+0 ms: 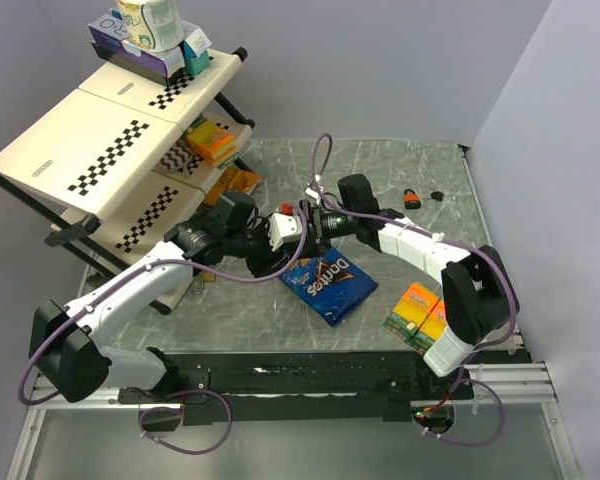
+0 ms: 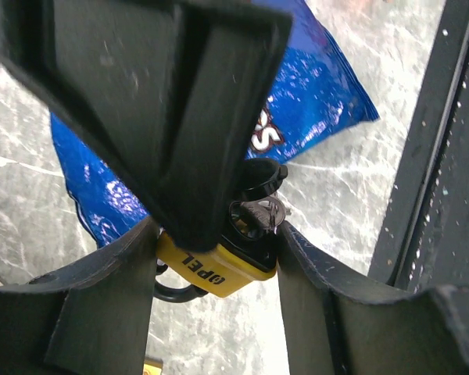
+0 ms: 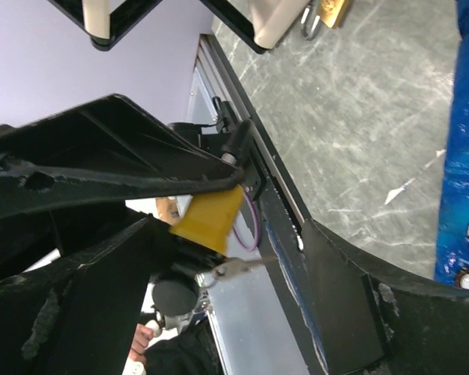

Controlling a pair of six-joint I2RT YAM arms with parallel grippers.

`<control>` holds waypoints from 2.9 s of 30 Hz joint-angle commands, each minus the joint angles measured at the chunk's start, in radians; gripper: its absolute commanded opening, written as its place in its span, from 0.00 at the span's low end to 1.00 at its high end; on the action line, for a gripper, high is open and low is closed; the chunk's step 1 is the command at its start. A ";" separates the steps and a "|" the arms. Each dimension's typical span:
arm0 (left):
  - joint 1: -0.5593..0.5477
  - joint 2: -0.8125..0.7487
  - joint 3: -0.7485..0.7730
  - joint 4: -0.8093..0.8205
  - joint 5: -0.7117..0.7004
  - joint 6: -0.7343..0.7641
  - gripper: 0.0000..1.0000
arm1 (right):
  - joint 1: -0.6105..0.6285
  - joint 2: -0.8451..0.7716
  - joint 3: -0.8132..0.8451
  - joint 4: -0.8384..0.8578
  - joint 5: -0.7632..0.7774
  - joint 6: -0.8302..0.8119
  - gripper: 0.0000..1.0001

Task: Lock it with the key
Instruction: Lock the lock.

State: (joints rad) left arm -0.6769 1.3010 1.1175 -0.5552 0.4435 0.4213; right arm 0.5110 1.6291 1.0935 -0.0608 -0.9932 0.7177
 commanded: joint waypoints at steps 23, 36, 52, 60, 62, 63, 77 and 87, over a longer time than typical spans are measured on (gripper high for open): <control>-0.029 0.050 0.154 -0.038 -0.032 -0.092 0.61 | 0.015 -0.011 0.048 0.066 -0.053 0.013 0.01; 0.099 -0.088 0.151 -0.170 0.199 0.000 0.82 | -0.052 -0.190 0.071 -0.164 -0.114 -0.396 0.00; 0.099 -0.108 0.160 -0.147 0.504 -0.102 0.66 | -0.054 -0.469 0.043 -0.323 -0.258 -0.851 0.00; 0.053 -0.144 0.131 -0.022 0.515 -0.240 0.59 | -0.032 -0.520 0.051 -0.404 -0.262 -0.978 0.00; 0.019 -0.149 0.128 0.012 0.480 -0.271 0.57 | -0.025 -0.529 0.051 -0.404 -0.262 -0.985 0.00; 0.008 -0.147 0.125 0.018 0.472 -0.277 0.56 | -0.020 -0.532 0.051 -0.401 -0.260 -0.986 0.00; -0.055 -0.150 0.117 -0.023 0.475 -0.219 0.32 | 0.015 -0.594 0.025 -0.386 -0.240 -1.012 0.00; -0.072 -0.155 0.131 -0.005 0.472 -0.237 0.30 | 0.027 -0.589 0.026 -0.392 -0.232 -1.029 0.00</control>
State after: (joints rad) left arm -0.7341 1.1679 1.2304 -0.5728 0.8928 0.1787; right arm 0.5236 1.0649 1.1046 -0.4984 -1.1976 -0.2798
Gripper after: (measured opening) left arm 0.302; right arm 0.434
